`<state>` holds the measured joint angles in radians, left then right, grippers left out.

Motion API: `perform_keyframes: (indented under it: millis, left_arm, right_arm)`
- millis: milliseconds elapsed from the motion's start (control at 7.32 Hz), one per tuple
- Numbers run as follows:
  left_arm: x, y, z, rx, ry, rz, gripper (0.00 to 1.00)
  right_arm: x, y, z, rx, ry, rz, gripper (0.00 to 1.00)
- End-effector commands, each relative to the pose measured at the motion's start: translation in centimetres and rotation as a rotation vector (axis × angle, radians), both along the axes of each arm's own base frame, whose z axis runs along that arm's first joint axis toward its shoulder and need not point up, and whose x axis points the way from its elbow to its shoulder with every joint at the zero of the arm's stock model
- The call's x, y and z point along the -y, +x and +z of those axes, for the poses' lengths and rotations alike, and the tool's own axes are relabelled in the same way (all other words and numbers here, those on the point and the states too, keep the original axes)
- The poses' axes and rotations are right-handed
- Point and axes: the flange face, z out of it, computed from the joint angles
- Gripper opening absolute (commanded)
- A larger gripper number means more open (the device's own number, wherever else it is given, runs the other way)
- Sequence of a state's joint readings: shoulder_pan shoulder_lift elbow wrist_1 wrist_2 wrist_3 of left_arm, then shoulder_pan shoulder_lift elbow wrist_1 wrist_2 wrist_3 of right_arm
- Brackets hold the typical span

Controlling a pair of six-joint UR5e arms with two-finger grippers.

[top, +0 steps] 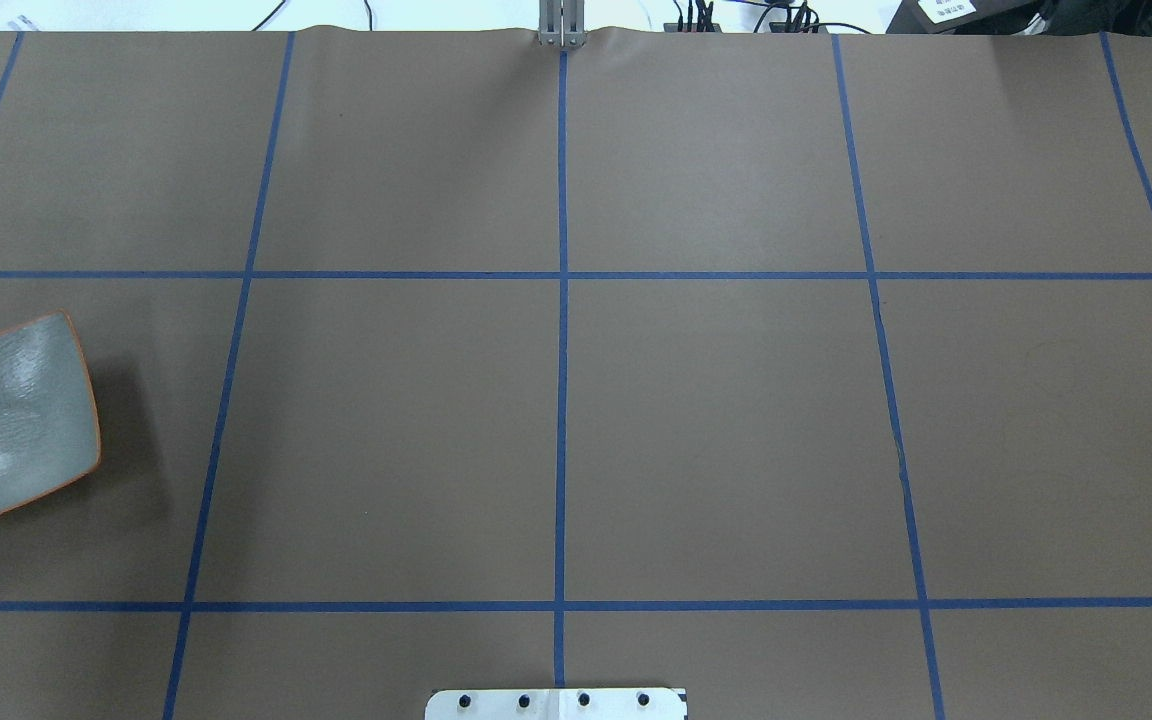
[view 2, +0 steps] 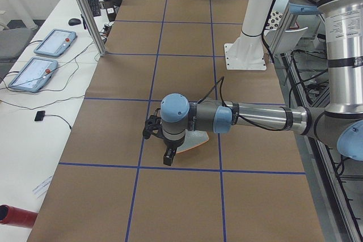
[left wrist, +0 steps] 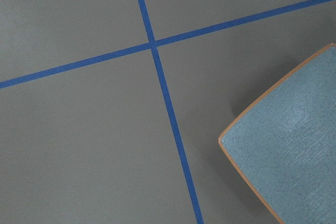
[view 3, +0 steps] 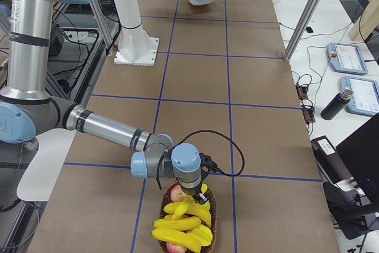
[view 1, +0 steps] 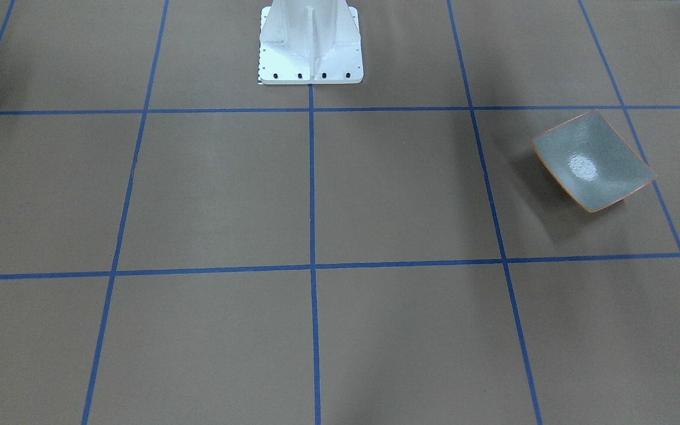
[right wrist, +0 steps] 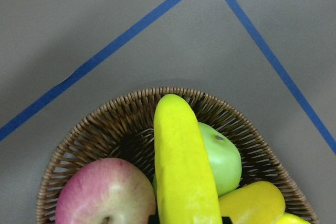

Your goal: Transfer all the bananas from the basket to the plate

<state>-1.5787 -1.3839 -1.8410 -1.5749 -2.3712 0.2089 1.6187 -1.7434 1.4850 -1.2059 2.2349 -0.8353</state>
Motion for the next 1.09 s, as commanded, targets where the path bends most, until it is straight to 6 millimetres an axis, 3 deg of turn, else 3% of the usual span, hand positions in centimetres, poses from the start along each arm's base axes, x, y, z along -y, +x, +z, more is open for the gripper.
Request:
perform_keyframes:
  millis: [0, 137, 410, 546, 683, 820, 956]
  left_arm:
    - [0.4, -0.1, -0.5, 0.002, 0.027, -0.001, 1.0]
    - [1.3, -0.1, -1.4, 0.006, 0.081, -0.003, 1.0]
    - [4.8, -0.2, -6.3, 0.014, 0.323, -0.007, 1.0]
    - [6.8, -0.2, -8.2, 0.01, 0.395, -0.007, 1.0]
    - [7.2, -0.2, -9.1, 0.007, 0.444, -0.007, 1.0]
    - [7.8, -0.1, -10.8, -0.024, 0.414, -0.074, 1.0]
    - [8.3, 1.2, -12.4, -0.074, 0.444, -0.091, 1.0]
  right_arm:
    - [4.5, 1.6, -7.1, 0.003, -0.036, 0.038, 0.0]
    - [6.7, 1.7, -9.5, 0.006, -0.039, 0.064, 0.0]
    - [11.4, 1.0, -15.0, 0.055, -0.102, 0.264, 0.0]
    - [13.6, -1.9, -18.2, 0.105, -0.123, 0.292, 0.0]
    - [15.3, -5.4, -22.1, 0.149, -0.161, 0.346, 0.0]
    - [15.9, -10.9, -27.6, 0.202, -0.2, 0.392, 0.0]
    - [16.1, -16.2, -33.1, 0.262, -0.243, 0.435, 0.0]
